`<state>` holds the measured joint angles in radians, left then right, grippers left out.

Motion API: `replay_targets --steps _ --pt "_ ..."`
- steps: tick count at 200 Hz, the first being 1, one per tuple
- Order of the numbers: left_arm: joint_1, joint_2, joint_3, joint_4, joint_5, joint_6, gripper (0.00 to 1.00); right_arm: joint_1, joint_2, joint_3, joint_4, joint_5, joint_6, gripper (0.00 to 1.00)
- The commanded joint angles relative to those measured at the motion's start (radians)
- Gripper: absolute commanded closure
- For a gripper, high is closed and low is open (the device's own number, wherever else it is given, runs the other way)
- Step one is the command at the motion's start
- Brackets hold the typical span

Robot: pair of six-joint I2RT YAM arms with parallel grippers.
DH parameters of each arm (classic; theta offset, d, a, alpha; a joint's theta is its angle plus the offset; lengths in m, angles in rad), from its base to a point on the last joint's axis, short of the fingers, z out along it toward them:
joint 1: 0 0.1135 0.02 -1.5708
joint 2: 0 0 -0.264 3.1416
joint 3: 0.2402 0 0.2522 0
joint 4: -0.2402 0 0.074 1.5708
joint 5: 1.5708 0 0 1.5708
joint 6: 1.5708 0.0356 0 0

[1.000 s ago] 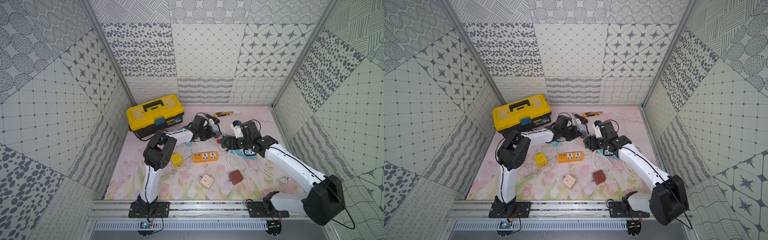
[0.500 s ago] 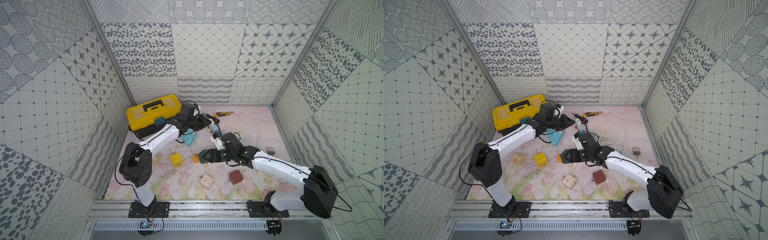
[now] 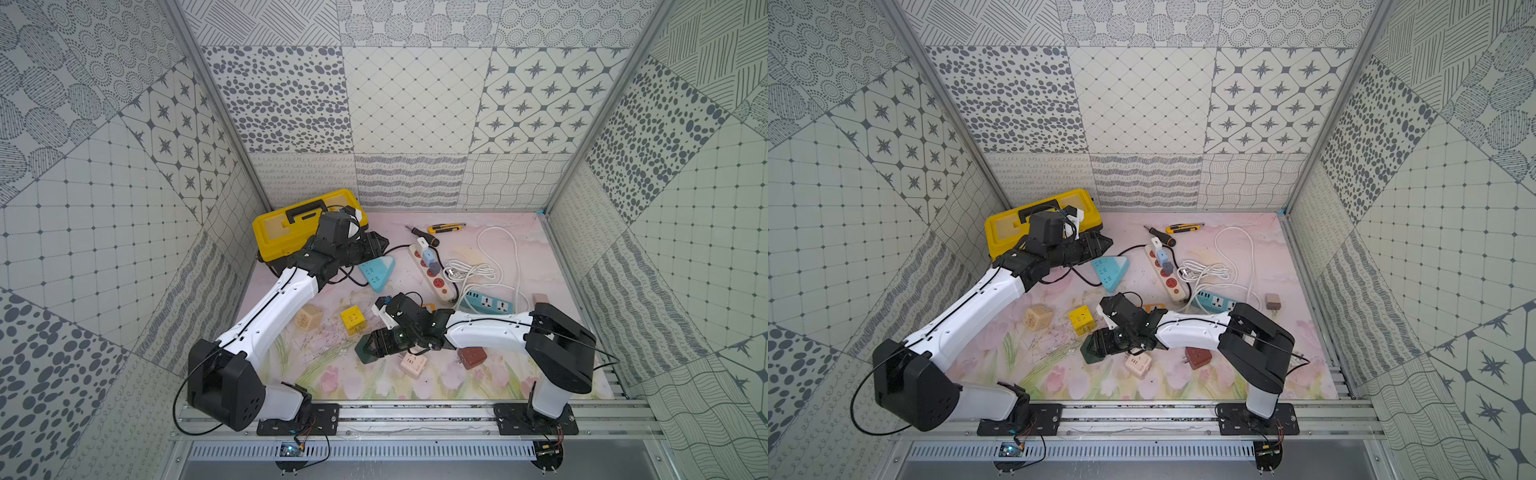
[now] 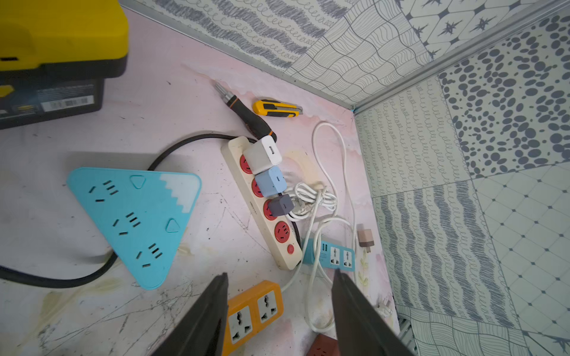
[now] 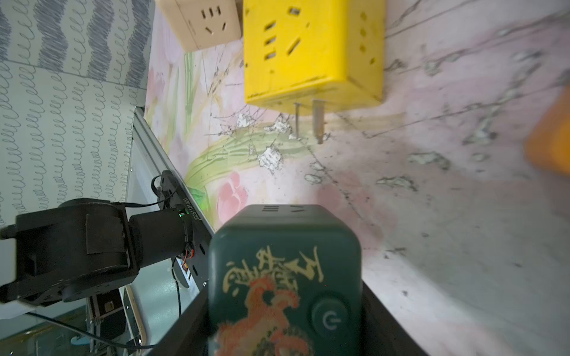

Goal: Pull the plug off the socket
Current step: Place the plug at the center of the board.

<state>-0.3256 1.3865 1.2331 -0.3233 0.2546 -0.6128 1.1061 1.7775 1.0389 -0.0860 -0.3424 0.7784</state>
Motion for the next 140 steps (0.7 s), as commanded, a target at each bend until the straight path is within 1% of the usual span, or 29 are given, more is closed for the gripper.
replay_targets --steps 1,29,41,58,68,110,140 --pt "0.057 -0.068 -0.062 -0.049 -0.078 0.102 0.40 0.023 0.033 0.042 0.072 -0.023 0.011 0.82" --pt "0.080 -0.093 -0.096 -0.036 -0.085 0.099 0.37 0.026 0.048 0.049 0.039 0.003 -0.006 0.72" --pt "0.083 -0.094 -0.101 -0.033 -0.077 0.098 0.35 0.026 0.051 0.064 -0.007 0.023 -0.025 0.63" --pt "0.088 -0.086 -0.105 -0.028 -0.057 0.085 0.33 0.026 0.050 0.078 -0.057 0.043 -0.048 0.48" --pt "0.091 -0.084 -0.108 -0.024 -0.051 0.077 0.33 0.026 0.048 0.079 -0.072 0.054 -0.055 0.42" --pt "0.094 -0.070 -0.129 -0.015 -0.070 0.067 0.30 0.024 0.040 0.091 -0.132 0.079 -0.102 0.29" --pt "0.094 -0.047 -0.154 0.032 -0.015 0.048 0.31 0.013 0.006 0.088 -0.168 0.109 -0.133 0.22"
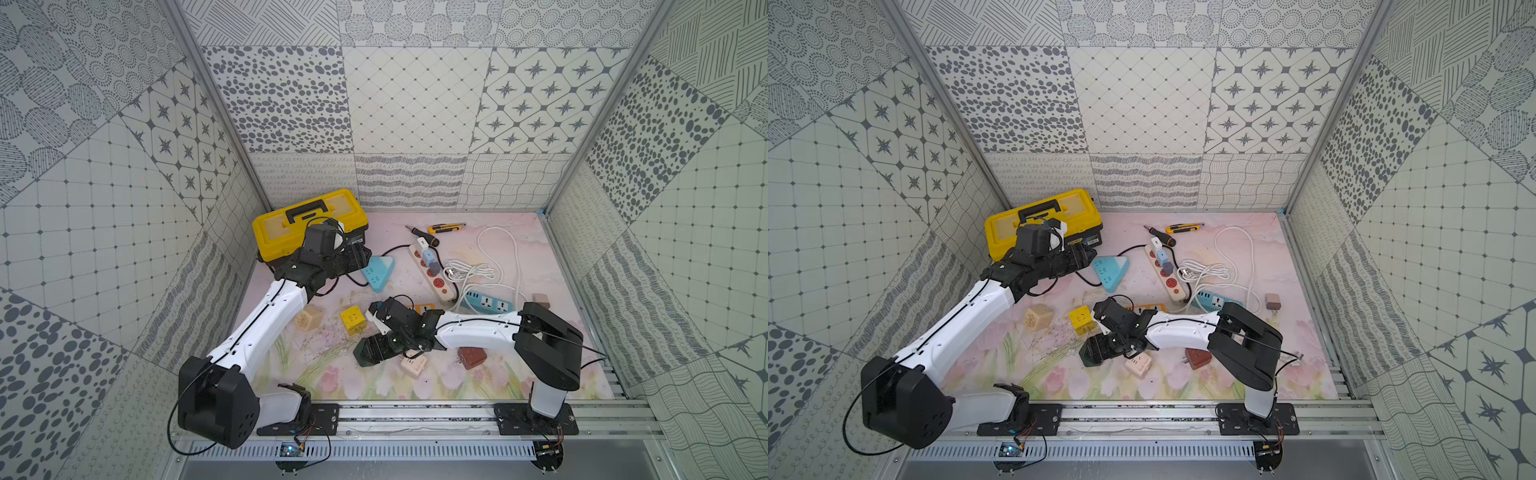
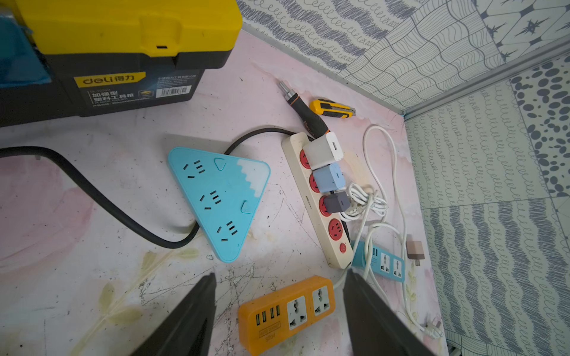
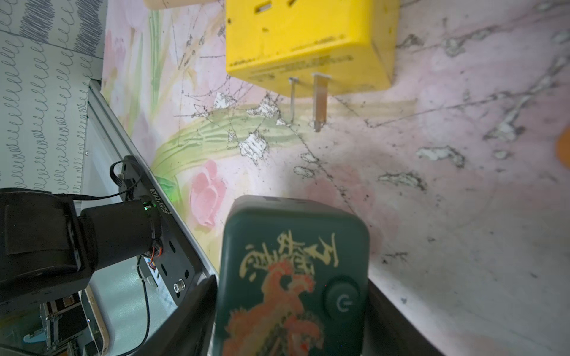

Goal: Pull the plug off the socket
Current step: Place the plug at the center of the board, then remove the plug from the socket.

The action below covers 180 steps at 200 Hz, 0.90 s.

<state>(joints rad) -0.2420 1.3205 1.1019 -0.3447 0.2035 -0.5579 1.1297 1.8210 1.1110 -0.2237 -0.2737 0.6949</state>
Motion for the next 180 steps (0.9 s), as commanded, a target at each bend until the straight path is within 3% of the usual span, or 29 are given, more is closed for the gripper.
replay_targets --steps 1,58,88,107,140,180 --pt "0.010 0.019 -0.024 0.056 0.039 -0.007 0.31 -0.011 -0.039 0.016 -0.031 0.040 -0.050 0.22" --pt "0.010 0.103 -0.091 0.225 0.202 -0.082 0.39 -0.064 -0.227 -0.030 -0.112 0.198 -0.136 0.18" --pt "-0.008 0.190 -0.149 0.419 0.311 -0.159 0.45 -0.149 -0.335 -0.065 -0.134 0.381 -0.243 0.19" --pt "-0.051 0.260 -0.144 0.484 0.318 -0.173 0.48 -0.243 -0.360 -0.068 -0.141 0.449 -0.323 0.19" --pt "-0.158 0.399 -0.100 0.620 0.292 -0.204 0.61 -0.425 -0.302 -0.033 -0.125 0.457 -0.439 0.21" --pt "-0.245 0.548 -0.024 0.774 0.212 -0.258 0.85 -0.526 -0.142 0.080 -0.138 0.451 -0.546 0.38"
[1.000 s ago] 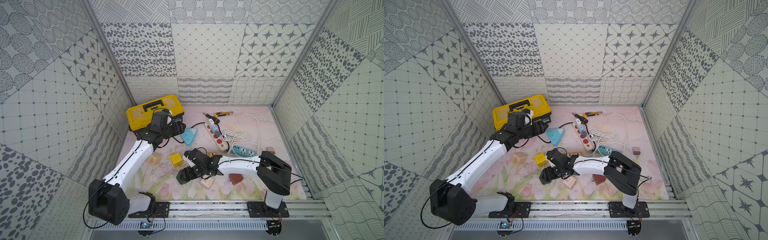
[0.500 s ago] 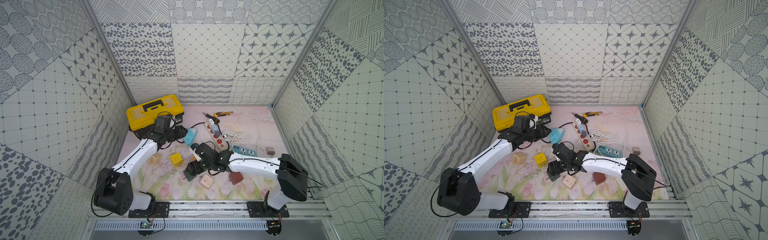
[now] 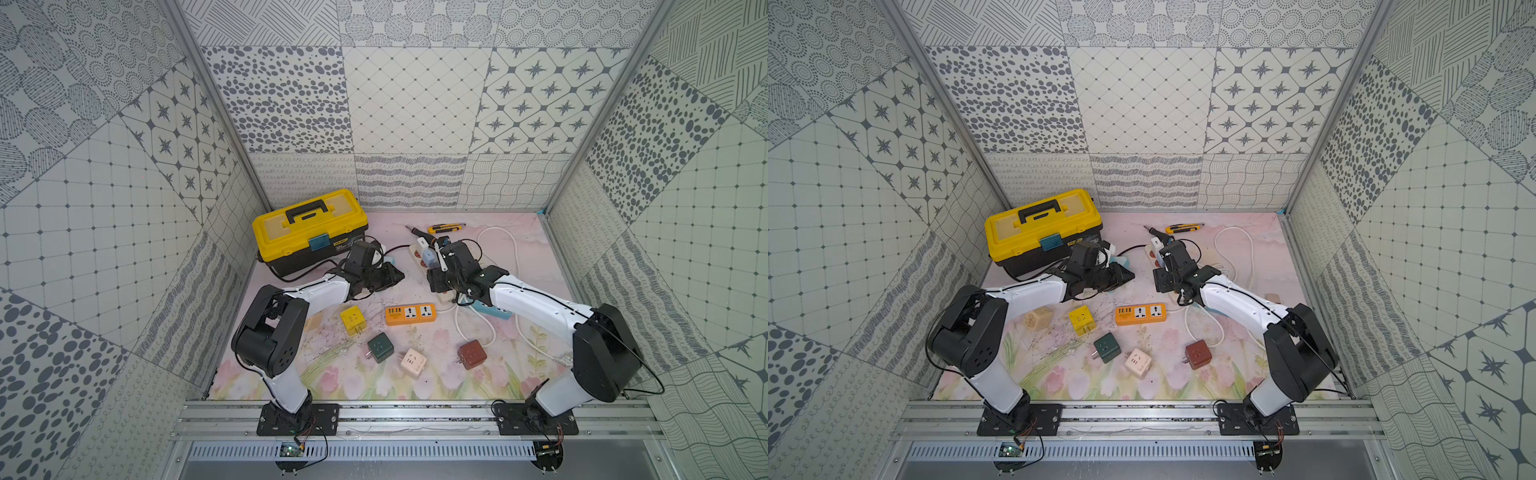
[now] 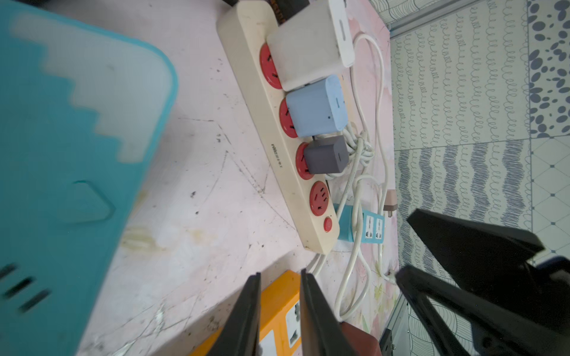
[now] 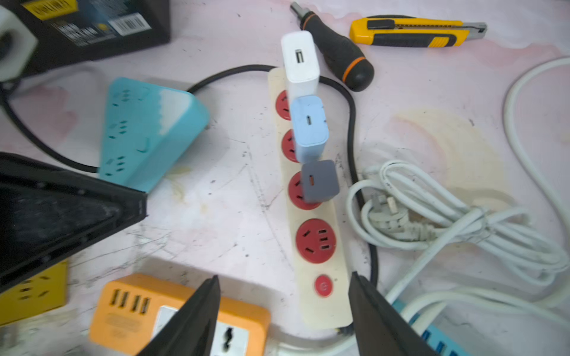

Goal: Pull the plug off the socket
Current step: Remove the plug from the socket.

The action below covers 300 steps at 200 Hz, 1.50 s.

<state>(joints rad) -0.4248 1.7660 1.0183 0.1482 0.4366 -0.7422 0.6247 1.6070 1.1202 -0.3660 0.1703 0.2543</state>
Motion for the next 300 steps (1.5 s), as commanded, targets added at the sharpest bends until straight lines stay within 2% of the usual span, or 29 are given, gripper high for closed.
replay_targets --steps 1,36,65,98,139,167,208,256,300 --pt "-0.064 0.106 0.062 0.285 -0.022 -0.074 0.85 -0.022 0.074 0.073 0.003 0.006 -0.106 0.38" --pt "-0.095 0.205 0.126 0.361 -0.047 -0.096 0.92 -0.071 0.144 0.113 0.049 -0.034 -0.120 0.44" --pt "-0.098 0.279 0.164 0.401 -0.030 -0.126 0.95 -0.092 0.207 0.153 0.050 -0.094 -0.139 0.45" --pt "-0.098 0.332 0.204 0.387 -0.024 -0.118 0.99 -0.095 0.252 0.183 0.048 -0.068 -0.152 0.45" --pt "-0.098 0.397 0.258 0.356 0.017 -0.117 1.00 -0.102 0.301 0.215 0.064 -0.066 -0.168 0.51" --pt "-0.098 0.432 0.283 0.260 -0.006 -0.117 1.00 -0.101 0.308 0.221 0.077 -0.084 -0.182 0.65" --pt "-0.098 0.454 0.295 0.078 -0.058 -0.087 1.00 -0.102 0.249 0.231 0.073 -0.116 -0.192 1.00" --pt "-0.098 0.481 0.309 -0.082 -0.086 -0.073 1.00 -0.109 0.216 0.277 0.098 -0.154 -0.173 1.00" --pt "-0.100 0.497 0.298 -0.154 -0.115 -0.075 1.00 -0.112 0.220 0.327 0.110 -0.181 -0.136 1.00"
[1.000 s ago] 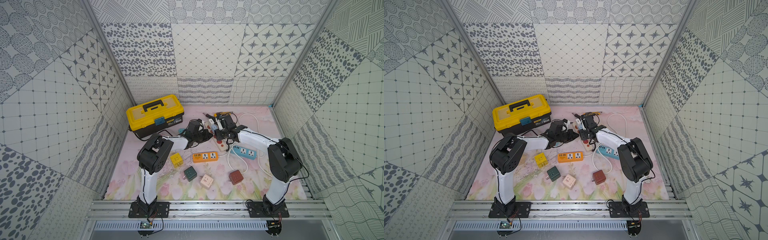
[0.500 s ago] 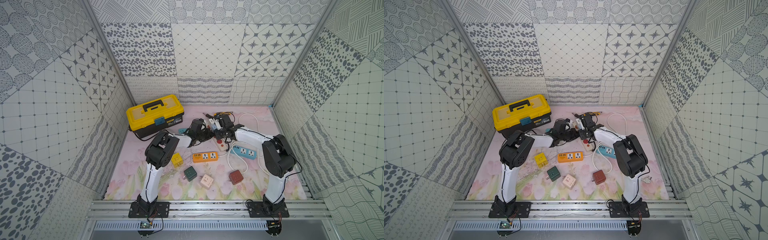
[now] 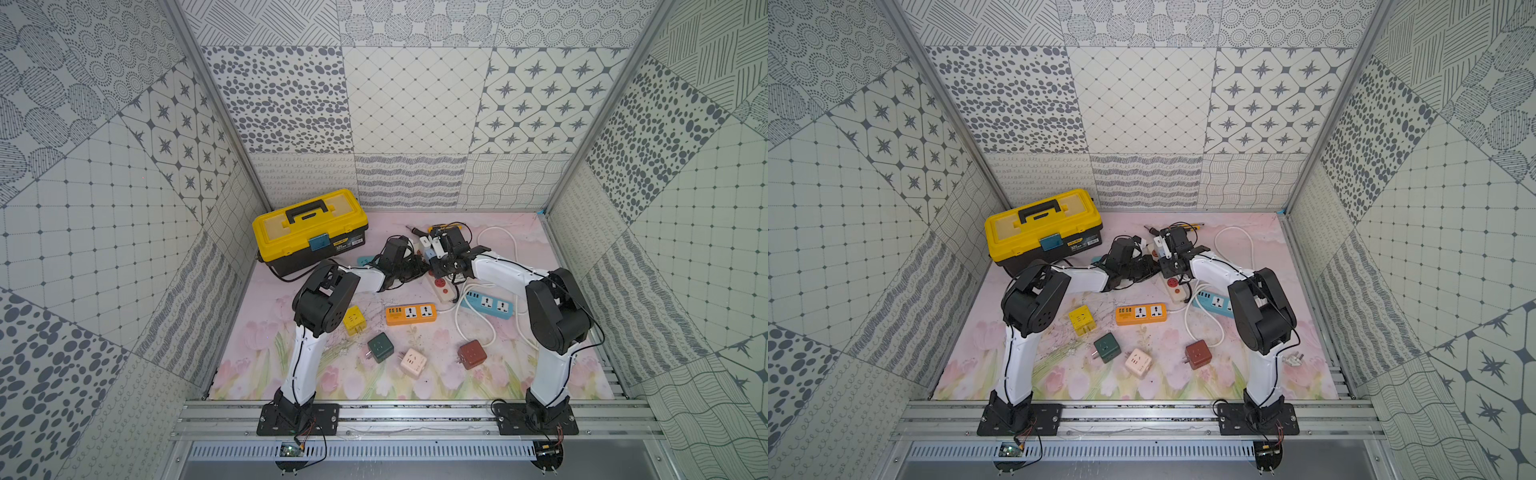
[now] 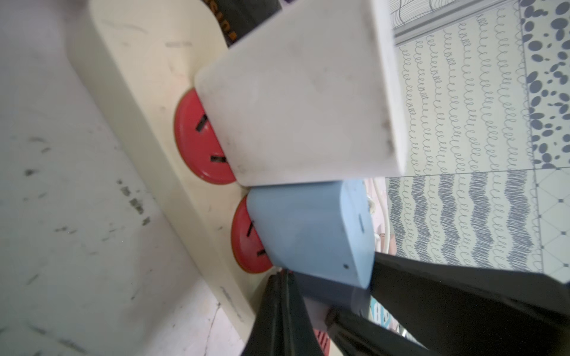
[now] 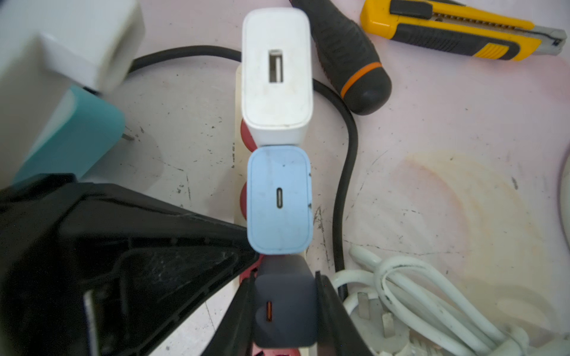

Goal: Pull the plug off the socket
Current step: Remove the plug from the socket.

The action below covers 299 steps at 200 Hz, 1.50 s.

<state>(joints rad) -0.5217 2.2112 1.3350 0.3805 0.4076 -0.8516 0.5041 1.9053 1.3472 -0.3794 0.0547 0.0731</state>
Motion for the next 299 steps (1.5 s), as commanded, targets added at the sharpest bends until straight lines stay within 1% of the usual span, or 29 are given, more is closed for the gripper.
replay_targets --steps 1,39,79,120,139,162,181,200,216,223,238,253,266,280,299 --pt "-0.003 0.052 -0.019 -0.387 -0.085 0.035 1.00 0.008 -0.077 0.101 0.124 -0.065 0.046 1.00" --pt "-0.003 0.073 -0.021 -0.402 -0.069 0.035 1.00 0.005 -0.076 0.132 0.110 -0.078 0.058 1.00" --pt "-0.003 0.065 -0.008 -0.459 -0.107 0.036 1.00 -0.003 -0.118 0.099 0.139 -0.067 0.055 1.00" --pt "-0.010 0.066 0.016 -0.508 -0.137 0.042 1.00 -0.028 -0.101 0.185 0.097 -0.104 0.055 1.00" --pt "-0.009 0.066 0.017 -0.510 -0.134 0.054 1.00 -0.025 -0.097 0.183 0.096 -0.129 0.061 1.00" --pt "-0.009 0.058 0.010 -0.513 -0.148 0.055 1.00 -0.013 -0.103 0.178 0.083 -0.120 0.043 1.00" --pt "-0.006 0.066 0.022 -0.522 -0.125 0.052 1.00 -0.010 -0.102 0.145 0.061 -0.136 0.035 1.00" --pt "0.010 0.066 0.028 -0.461 -0.016 0.025 1.00 -0.009 -0.092 0.081 0.042 -0.168 0.056 1.00" --pt "0.027 0.030 0.052 -0.400 0.088 0.003 0.87 -0.011 -0.090 0.048 0.030 -0.150 0.092 1.00" --pt "0.034 0.005 0.065 -0.383 0.114 -0.004 0.81 -0.014 -0.088 0.046 0.024 -0.130 0.106 1.00" --pt "0.043 -0.060 0.097 -0.379 0.131 -0.006 0.67 -0.023 -0.085 0.046 0.024 -0.103 0.133 1.00" --pt "0.045 -0.114 0.122 -0.403 0.125 0.004 0.56 -0.031 -0.087 0.043 0.034 -0.088 0.163 1.00" --pt "0.047 -0.147 0.115 -0.417 0.127 0.005 0.52 -0.035 -0.091 0.044 0.043 -0.084 0.182 1.00" --pt "0.043 -0.170 0.068 -0.410 0.129 -0.006 0.50 -0.038 -0.097 0.047 0.050 -0.090 0.202 1.00" --pt "0.042 -0.183 -0.037 -0.309 0.157 -0.056 0.49 -0.039 -0.096 0.063 0.050 -0.104 0.208 1.00"
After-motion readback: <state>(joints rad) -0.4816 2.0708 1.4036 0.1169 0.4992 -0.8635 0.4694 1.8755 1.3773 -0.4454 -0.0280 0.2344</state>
